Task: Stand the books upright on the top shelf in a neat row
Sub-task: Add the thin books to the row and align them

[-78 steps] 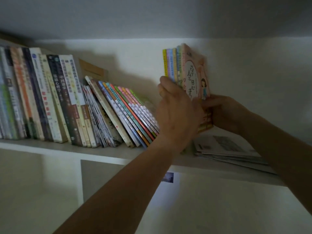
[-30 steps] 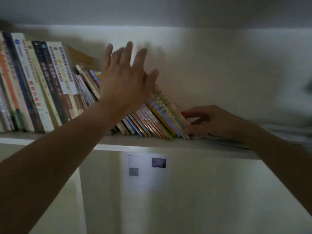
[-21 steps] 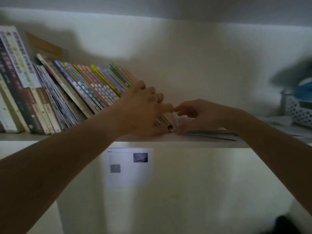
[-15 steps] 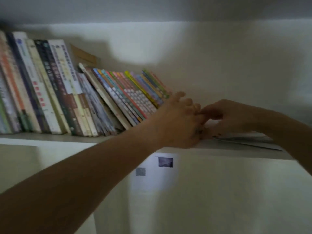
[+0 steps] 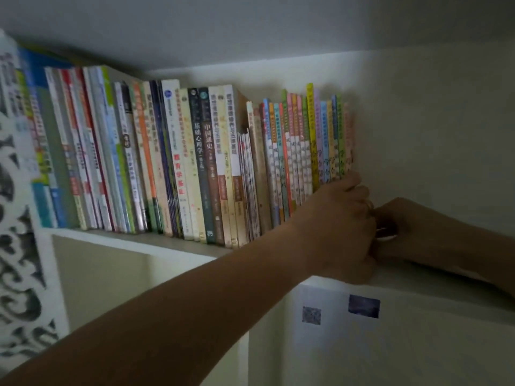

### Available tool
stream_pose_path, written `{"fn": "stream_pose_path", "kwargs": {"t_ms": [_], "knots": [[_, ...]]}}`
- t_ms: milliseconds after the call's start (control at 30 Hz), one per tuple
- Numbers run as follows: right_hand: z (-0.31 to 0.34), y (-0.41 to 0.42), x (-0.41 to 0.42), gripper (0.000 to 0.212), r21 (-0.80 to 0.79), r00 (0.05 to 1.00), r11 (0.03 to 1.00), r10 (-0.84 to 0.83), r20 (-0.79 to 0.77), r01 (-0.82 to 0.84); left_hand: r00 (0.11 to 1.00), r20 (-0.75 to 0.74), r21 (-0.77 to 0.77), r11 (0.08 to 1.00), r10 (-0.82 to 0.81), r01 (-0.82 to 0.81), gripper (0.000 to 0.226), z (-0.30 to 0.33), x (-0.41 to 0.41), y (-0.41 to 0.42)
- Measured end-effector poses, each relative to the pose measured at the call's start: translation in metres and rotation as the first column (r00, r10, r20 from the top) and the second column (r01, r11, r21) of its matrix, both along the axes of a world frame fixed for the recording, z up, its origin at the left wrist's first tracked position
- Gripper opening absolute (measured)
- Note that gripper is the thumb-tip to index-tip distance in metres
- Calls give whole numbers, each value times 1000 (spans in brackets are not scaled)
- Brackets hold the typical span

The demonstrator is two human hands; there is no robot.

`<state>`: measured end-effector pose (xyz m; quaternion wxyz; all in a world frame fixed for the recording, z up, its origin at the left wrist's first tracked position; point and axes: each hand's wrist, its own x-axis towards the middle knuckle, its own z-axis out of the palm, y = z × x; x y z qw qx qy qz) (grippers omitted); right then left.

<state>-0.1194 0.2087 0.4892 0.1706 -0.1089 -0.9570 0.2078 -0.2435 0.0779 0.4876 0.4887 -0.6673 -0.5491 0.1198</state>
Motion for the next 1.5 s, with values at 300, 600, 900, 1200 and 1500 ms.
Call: {"fn": "stream_pose_path", "kwargs": {"t_ms": [300,600,900,1200,1500], "knots": [[16,7,29,80,-297,990,955,-30,-139,-13,996,39,175,982,-83,75,43,8,10,6],[35,-18,5,117,-291,973,956,-49,-224,-19,881,384,709,700,-277,-89,65,81,-12,-3],[19,-32,-20,142,-61,952,998,-16,-306,-2,930,252,829,556,-268,-65,50,64,-42,19],[6,-28,-5,135,-141,957,988,-99,-272,62,859,373,837,527,-351,-148,72,37,-27,13],[-3,-25,-4,98,-258,951,966,-108,-291,31,865,422,732,666,-273,-147,87,16,-48,1]]}}
